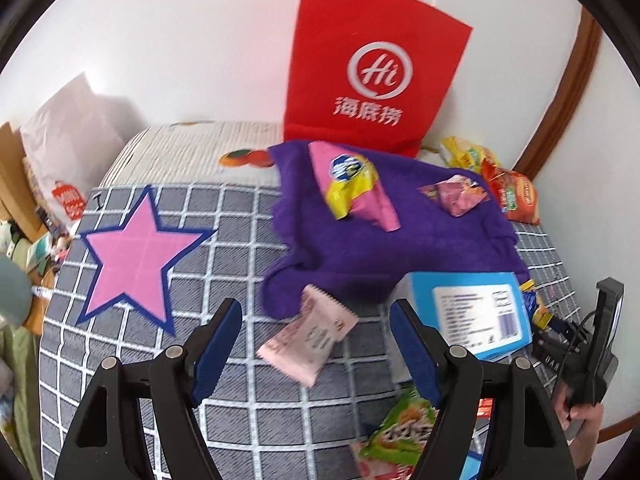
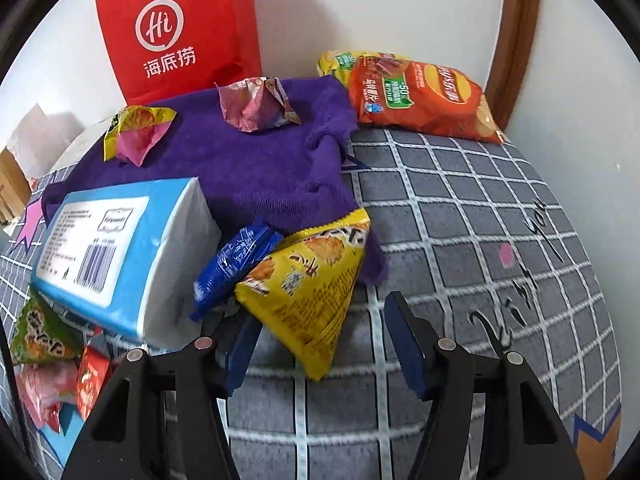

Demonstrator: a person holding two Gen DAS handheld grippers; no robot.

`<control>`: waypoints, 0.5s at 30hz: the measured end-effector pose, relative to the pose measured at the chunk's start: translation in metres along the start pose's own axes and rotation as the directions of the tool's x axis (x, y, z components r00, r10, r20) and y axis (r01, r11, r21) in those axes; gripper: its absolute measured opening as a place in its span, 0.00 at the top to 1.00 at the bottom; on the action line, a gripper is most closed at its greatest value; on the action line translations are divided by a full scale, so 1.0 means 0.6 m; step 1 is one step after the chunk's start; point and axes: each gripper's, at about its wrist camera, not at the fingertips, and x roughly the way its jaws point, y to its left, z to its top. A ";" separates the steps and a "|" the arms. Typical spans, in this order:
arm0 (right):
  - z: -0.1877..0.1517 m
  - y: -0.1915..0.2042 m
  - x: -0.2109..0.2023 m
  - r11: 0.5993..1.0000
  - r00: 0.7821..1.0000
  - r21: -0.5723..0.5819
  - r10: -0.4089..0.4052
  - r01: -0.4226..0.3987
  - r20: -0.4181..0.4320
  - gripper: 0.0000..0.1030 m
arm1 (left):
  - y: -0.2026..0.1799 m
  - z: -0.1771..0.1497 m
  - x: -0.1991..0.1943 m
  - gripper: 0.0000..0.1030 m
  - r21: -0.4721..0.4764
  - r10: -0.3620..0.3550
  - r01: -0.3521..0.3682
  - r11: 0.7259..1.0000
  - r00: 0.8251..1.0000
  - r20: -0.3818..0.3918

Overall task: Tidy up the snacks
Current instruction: 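Grasp the yellow triangular packet with the right tool while the left tool grasps the pale pink sachet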

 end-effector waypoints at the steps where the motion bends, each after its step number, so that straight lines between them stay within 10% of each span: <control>1: 0.002 0.000 0.003 1.000 1.000 0.005 0.002 -0.002 0.003 0.47 | 0.004 -0.003 0.003 0.28 -0.002 0.002 -0.002 1.000 1.000 -0.006; 3: 0.002 0.000 0.003 1.000 0.999 0.011 0.029 -0.029 0.020 0.64 | 0.010 -0.008 0.011 0.28 -0.005 0.008 -0.008 1.000 1.000 -0.018; 15: -0.039 -0.008 -0.055 0.997 0.996 0.053 0.051 -0.055 0.068 0.66 | 0.015 -0.026 0.082 0.28 0.000 0.029 -0.029 1.000 0.996 -0.087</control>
